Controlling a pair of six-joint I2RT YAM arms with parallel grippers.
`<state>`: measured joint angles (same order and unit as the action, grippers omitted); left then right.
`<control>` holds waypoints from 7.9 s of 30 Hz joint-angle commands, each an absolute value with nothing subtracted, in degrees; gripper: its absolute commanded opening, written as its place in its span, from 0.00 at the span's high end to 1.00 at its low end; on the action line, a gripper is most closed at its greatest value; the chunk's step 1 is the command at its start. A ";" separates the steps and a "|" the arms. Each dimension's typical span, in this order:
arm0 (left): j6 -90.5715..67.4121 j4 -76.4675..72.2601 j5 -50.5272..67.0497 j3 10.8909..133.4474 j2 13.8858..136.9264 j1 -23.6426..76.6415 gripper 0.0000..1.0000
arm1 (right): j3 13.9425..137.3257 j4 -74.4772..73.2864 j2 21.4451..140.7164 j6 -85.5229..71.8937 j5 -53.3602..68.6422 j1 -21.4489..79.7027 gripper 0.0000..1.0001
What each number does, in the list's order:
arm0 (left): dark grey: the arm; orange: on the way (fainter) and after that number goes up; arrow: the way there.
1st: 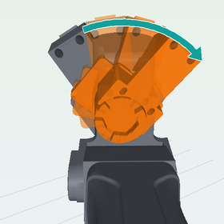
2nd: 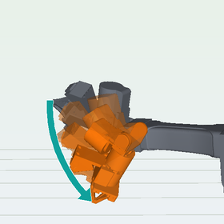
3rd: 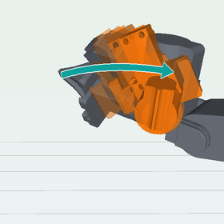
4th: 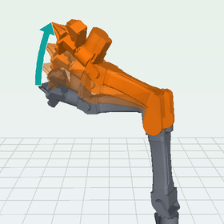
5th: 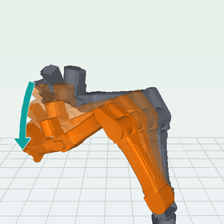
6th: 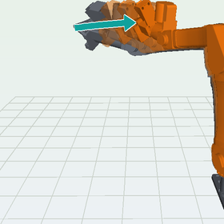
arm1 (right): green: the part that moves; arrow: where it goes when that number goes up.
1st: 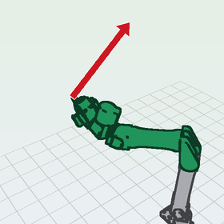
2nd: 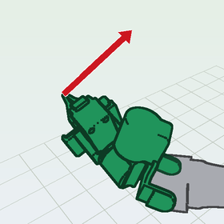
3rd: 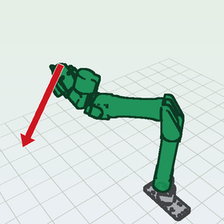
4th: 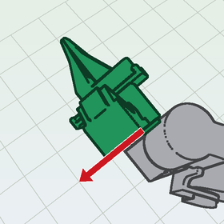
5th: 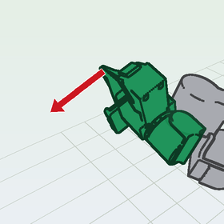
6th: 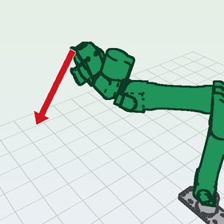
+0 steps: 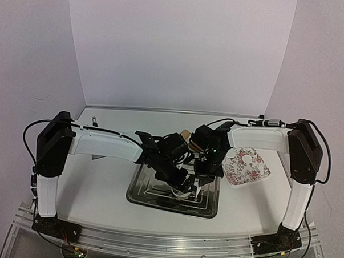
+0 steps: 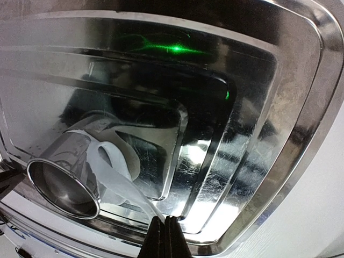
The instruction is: Roll out the dumpling wrappers from the dough
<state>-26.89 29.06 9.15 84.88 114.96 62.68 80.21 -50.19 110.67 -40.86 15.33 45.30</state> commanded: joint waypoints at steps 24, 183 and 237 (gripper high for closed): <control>-27.62 35.13 -0.26 92.11 122.08 64.63 0.18 | 78.36 -50.10 106.19 -41.34 15.34 45.24 1.00; -45.12 19.31 18.47 87.81 110.36 52.02 0.06 | 72.85 -38.76 95.81 -29.04 24.45 41.57 0.09; -49.23 24.99 10.46 72.73 102.88 50.89 0.39 | 100.81 -43.69 121.05 -23.31 13.11 41.50 0.51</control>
